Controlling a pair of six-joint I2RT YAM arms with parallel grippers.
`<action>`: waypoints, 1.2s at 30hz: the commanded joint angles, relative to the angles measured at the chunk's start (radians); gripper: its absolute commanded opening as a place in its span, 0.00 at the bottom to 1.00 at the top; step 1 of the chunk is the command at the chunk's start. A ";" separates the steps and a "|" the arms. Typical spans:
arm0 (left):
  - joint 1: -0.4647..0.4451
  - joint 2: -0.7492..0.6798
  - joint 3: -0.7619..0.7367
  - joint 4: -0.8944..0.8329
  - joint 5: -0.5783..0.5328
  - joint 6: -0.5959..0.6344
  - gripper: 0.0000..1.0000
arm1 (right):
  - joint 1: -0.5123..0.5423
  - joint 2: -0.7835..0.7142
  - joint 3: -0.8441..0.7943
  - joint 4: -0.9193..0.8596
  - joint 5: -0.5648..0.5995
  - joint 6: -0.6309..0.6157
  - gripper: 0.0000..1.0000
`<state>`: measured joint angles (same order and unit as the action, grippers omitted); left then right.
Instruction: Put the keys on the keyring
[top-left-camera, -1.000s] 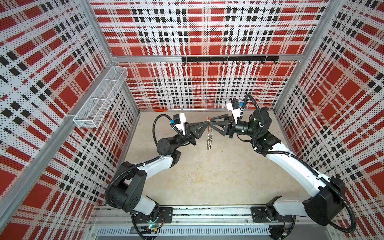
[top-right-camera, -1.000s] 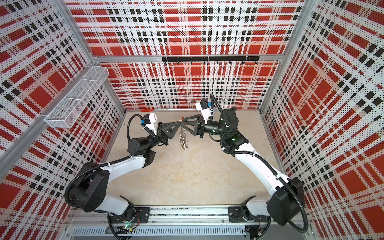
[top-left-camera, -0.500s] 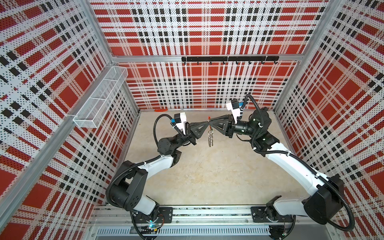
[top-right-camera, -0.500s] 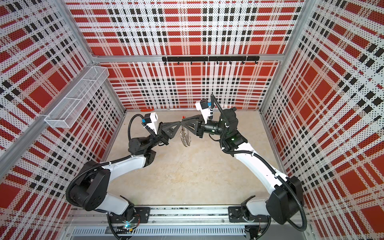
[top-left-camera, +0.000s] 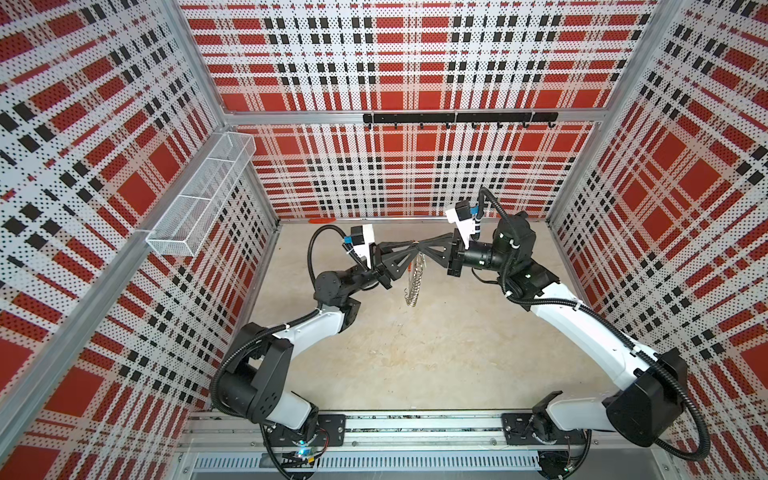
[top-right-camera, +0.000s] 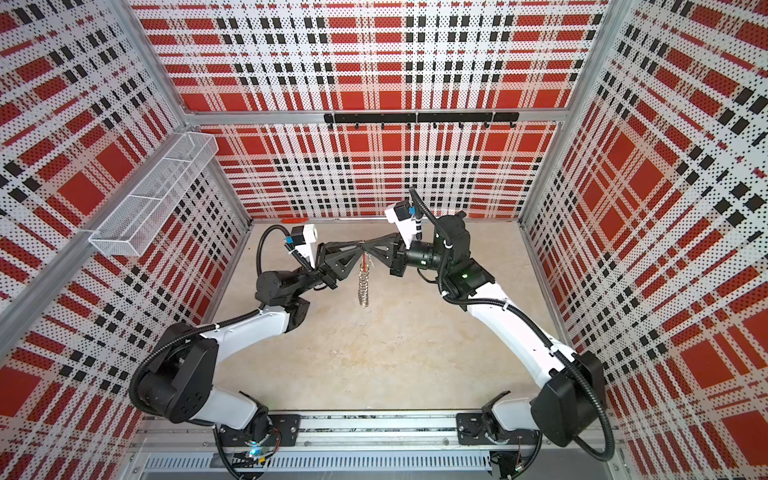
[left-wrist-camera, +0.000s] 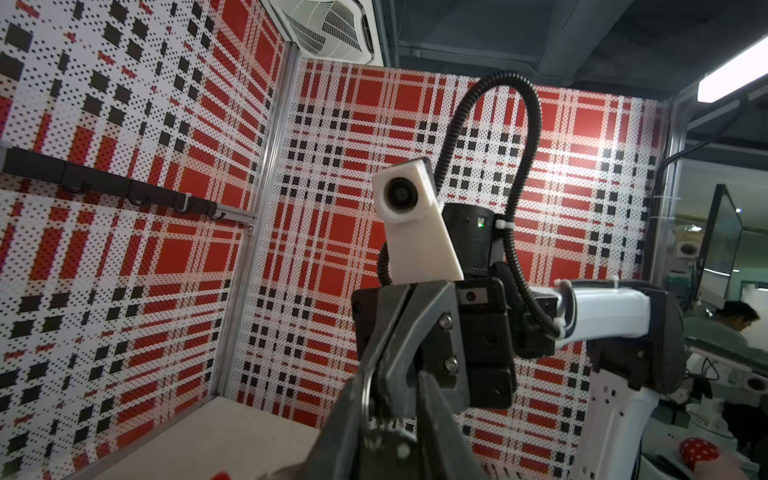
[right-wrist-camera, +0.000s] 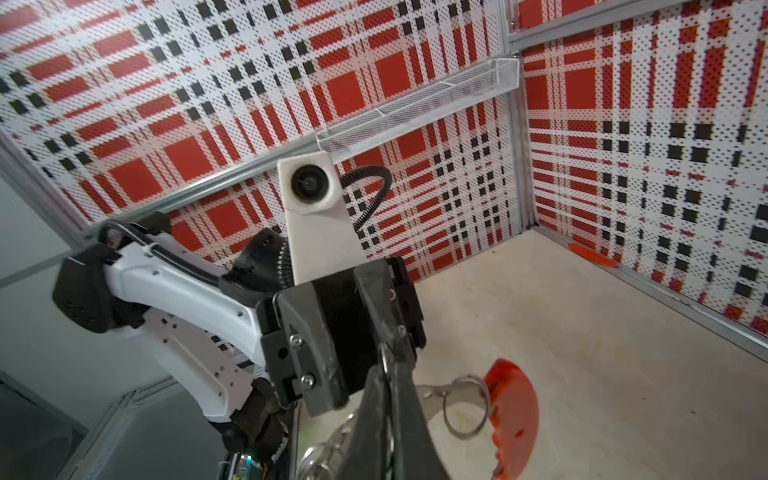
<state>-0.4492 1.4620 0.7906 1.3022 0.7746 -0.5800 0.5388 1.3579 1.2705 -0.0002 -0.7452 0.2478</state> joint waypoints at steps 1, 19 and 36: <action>0.027 -0.117 0.090 -0.551 0.084 0.493 0.34 | 0.007 -0.002 0.088 -0.313 0.158 -0.282 0.00; 0.024 0.033 0.668 -1.780 0.116 1.218 0.33 | 0.017 -0.026 0.111 -0.426 0.212 -0.410 0.00; 0.003 0.072 0.697 -1.798 0.136 1.216 0.29 | 0.034 -0.015 0.118 -0.397 0.151 -0.387 0.00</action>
<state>-0.4377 1.5230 1.4559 -0.4732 0.8948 0.6235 0.5610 1.3579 1.3598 -0.4370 -0.5499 -0.1295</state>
